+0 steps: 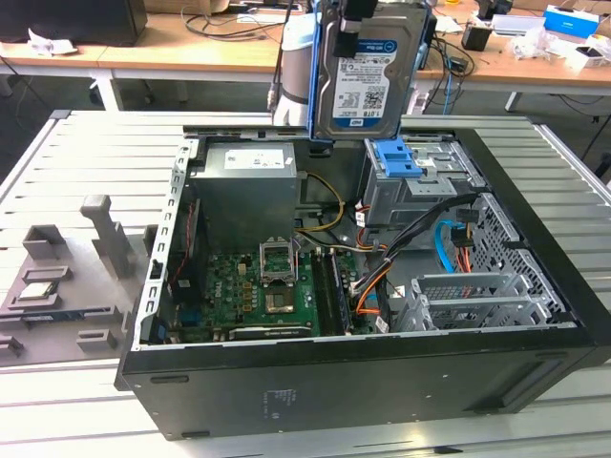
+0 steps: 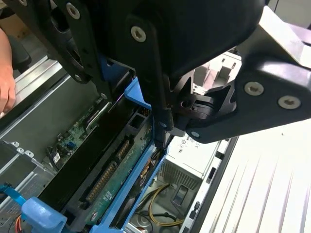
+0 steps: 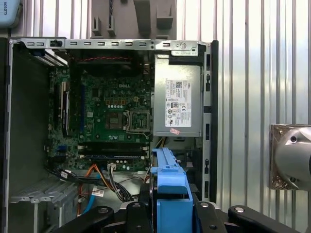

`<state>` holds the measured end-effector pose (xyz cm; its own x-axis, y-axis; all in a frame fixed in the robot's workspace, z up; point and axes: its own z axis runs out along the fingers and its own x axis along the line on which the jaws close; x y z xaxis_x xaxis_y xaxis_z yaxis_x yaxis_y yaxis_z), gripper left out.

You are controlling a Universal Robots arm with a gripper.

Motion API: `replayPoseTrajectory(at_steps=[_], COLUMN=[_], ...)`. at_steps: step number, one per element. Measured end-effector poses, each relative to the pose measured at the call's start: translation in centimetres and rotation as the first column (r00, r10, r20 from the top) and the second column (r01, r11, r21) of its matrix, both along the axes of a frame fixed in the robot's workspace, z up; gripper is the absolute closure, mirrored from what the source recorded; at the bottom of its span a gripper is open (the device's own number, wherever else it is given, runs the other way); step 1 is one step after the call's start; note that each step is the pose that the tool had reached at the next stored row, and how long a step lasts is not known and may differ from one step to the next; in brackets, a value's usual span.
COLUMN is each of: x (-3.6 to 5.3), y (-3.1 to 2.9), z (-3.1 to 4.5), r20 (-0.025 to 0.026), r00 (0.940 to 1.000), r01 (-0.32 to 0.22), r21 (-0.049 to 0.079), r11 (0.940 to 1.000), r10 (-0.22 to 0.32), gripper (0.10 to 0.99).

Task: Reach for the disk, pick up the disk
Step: 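Pick up the disk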

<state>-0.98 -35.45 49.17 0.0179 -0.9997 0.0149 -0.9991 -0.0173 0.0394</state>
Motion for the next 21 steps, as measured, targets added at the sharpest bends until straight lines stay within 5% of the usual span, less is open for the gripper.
replayPoseTrajectory(at_steps=[14,21], x=[0.00,0.00], y=[-2.47,-3.20], z=[0.00,0.00], r20=[0.0000,0.0000], r00=[1.0000,1.0000], r01=[0.000,0.000], r21=[0.000,0.000], r11=[1.0000,1.0000], r10=[0.000,0.000], gripper=[0.718,0.718])
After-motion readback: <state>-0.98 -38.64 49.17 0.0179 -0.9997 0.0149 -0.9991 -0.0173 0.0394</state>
